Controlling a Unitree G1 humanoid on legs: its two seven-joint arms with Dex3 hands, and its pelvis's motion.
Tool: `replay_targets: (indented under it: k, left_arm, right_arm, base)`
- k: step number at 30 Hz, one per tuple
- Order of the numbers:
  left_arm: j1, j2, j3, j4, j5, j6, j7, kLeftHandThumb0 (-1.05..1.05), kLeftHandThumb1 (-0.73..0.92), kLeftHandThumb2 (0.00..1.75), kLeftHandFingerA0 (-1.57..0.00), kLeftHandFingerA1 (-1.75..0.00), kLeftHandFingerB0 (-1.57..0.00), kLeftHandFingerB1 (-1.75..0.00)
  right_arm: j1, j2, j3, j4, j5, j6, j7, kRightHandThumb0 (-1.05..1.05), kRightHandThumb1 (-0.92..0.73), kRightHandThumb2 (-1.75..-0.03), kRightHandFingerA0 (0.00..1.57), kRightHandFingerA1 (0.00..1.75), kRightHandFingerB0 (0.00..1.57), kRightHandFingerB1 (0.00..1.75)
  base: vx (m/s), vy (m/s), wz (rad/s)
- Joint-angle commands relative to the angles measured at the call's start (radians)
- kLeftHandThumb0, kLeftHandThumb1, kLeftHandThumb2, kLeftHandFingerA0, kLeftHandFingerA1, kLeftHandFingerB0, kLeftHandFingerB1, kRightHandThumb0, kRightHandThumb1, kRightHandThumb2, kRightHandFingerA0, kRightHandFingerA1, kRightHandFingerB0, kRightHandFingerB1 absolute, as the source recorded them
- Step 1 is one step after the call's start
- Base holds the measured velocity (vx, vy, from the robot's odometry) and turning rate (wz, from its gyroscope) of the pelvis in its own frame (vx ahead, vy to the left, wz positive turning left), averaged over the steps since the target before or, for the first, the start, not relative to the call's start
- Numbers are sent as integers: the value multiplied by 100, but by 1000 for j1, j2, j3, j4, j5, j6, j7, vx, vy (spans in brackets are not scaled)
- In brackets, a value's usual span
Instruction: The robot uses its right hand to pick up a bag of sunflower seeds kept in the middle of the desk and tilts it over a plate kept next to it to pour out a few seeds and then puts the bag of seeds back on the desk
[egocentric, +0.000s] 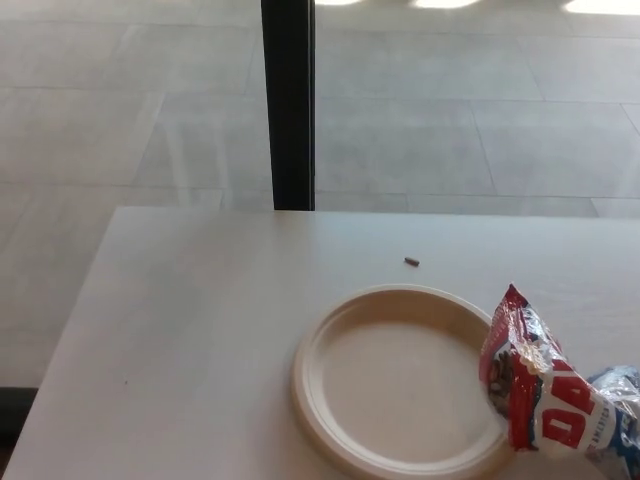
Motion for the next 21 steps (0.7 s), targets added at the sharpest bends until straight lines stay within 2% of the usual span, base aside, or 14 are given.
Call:
replay_targets:
  k: [1, 2, 5, 6, 7, 9, 12, 16, 17, 18, 21]
  left_arm:
    - [-33, 75, 180, 94, -194, -34, -123, -65, 66, 60, -44, -59, -41, -41]
    - [-27, 73, 188, 98, -192, -37, -129, -64, 65, 60, -43, -58, -40, -41]
    - [-29, 74, 193, 106, -174, -40, -133, -66, 67, 61, -44, -58, -40, -41]
    - [-24, 73, 192, 107, -167, -49, -137, -66, 68, 61, -42, -57, -39, -40]
    - [-26, 72, 197, 109, -167, -47, -134, -65, 67, 61, -43, -58, -40, -40]
    - [-16, 68, 209, 112, -171, -46, -136, -64, 67, 61, -44, -58, -40, -40]
    - [-4, 67, 216, 118, -167, -49, -149, -66, 65, 60, -42, -56, -38, -40]
    - [-11, 69, 220, 130, -161, -46, -132, -64, 67, 60, -43, -56, -39, -40]
    - [-12, 69, 222, 130, -162, -47, -132, -65, 51, 91, -40, -63, -33, -52]
    - [-12, 69, 220, 131, -158, -50, -132, -64, 67, 61, -43, -56, -40, -39]
    - [-16, 72, 224, 138, -164, -45, -137, -64, 65, 60, -43, -57, -40, -41]
  right_arm:
    - [-33, -58, -257, 73, 294, -81, 73, -77, -48, -89, 0, 40, 0, 35]
    - [-30, -62, -279, 80, 302, -89, 82, -80, -49, -88, 0, 36, 0, 29]
    - [-43, -73, -343, 87, 328, -89, 61, -78, -48, -89, 0, 41, 0, 32]
    - [-49, -87, -372, 97, 341, -78, 49, -85, -51, -86, 0, 29, 0, 23]
    - [-54, -99, -394, 101, 351, -71, 37, -90, -52, -86, 0, 27, 0, 21]
    - [-54, -118, -428, 109, 361, -49, 15, -90, -52, -86, 0, 27, 0, 23]
    - [-54, -138, -468, 113, 377, -47, 33, -96, -54, -85, 0, 25, 0, 18]
    - [-101, -206, -529, 120, 406, -44, 35, -96, -55, -85, 0, 23, 0, 22]
    - [-110, -221, -530, 115, 402, -39, 42, -98, -57, -87, 0, 24, 0, 22]
    - [-119, -233, -525, 107, 393, -47, 51, -99, -58, -88, 0, 26, 0, 23]
    - [-153, -262, -520, 52, 399, -53, 95, -100, -59, -89, 0, 26, 0, 24]
  base:
    - [0, 0, 0]
    - [0, 0, 0]
    - [0, 0, 0]
    - [0, 0, 0]
    - [0, 0, 0]
    - [0, 0, 0]
    - [0, 0, 0]
    - [0, 0, 0]
    - [0, 0, 0]
    - [0, 0, 0]
    - [0, 0, 0]
